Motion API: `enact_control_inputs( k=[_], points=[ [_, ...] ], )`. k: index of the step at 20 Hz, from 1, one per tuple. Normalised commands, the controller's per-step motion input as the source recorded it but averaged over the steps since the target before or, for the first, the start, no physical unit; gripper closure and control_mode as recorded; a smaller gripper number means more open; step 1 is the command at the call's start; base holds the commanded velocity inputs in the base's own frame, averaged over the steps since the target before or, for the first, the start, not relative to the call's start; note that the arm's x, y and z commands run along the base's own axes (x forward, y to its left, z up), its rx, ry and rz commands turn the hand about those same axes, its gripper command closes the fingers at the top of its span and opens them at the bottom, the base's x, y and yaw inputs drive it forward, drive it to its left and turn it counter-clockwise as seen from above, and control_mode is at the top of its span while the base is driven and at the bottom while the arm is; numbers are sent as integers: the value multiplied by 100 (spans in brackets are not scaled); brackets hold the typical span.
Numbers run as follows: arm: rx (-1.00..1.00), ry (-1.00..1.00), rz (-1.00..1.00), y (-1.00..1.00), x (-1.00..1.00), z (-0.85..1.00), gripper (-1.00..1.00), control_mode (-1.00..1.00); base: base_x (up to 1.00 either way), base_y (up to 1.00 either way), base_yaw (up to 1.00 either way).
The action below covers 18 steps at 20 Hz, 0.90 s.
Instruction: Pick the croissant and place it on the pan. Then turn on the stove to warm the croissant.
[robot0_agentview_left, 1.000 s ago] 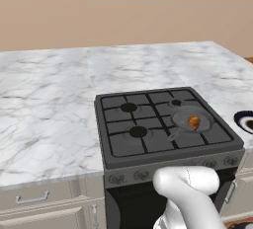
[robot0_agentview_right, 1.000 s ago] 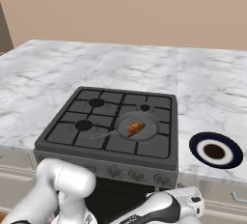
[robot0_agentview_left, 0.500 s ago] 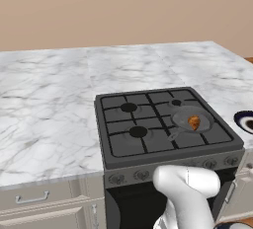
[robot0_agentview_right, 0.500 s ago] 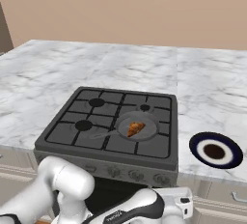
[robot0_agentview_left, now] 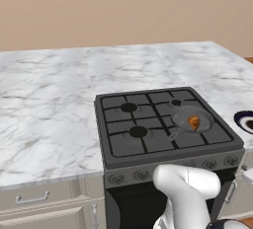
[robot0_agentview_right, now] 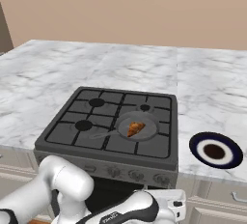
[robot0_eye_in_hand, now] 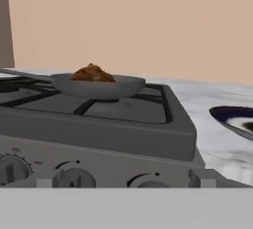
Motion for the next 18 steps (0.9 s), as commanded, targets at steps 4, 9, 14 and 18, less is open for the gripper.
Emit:
enact_control_inputs(
  k=[4, 9, 14, 18],
  points=[
    [0, -2, 0, 0, 0, -4, -100, -100, 0, 0, 0],
    [0, -1, 0, 0, 9, -2, -100, -100, 0, 0, 0],
    [0, -3, 0, 2, 14, -10, -100, -100, 0, 0, 0],
    [0, -2, 0, 6, 14, -14, -100, -100, 0, 0, 0]
  ],
)
